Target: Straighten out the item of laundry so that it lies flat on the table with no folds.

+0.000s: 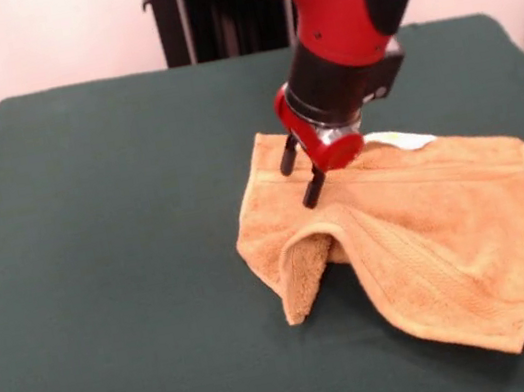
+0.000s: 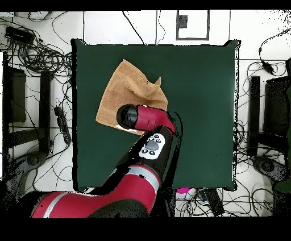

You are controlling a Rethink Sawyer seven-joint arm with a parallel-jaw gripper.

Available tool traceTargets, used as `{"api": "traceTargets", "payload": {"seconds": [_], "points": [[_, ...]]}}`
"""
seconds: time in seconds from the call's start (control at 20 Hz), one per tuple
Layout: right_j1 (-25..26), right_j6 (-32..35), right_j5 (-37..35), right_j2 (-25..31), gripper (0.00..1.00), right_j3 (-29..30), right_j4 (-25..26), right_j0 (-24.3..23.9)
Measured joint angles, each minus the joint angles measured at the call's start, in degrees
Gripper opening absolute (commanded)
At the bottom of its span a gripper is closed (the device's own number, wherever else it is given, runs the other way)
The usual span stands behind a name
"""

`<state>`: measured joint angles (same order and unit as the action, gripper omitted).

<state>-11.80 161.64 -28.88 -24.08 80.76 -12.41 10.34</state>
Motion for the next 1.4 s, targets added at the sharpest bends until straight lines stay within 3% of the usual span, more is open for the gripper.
{"api": "traceTargets", "payload": {"seconds": [0.5, 1.4], "points": [[0.1, 0.0, 2.6, -1.9, 1.00, 2.3, 0.0, 2.9], [-2.3, 0.0, 7.8, -2.1, 1.00, 13.5, -0.1, 4.0]]}}
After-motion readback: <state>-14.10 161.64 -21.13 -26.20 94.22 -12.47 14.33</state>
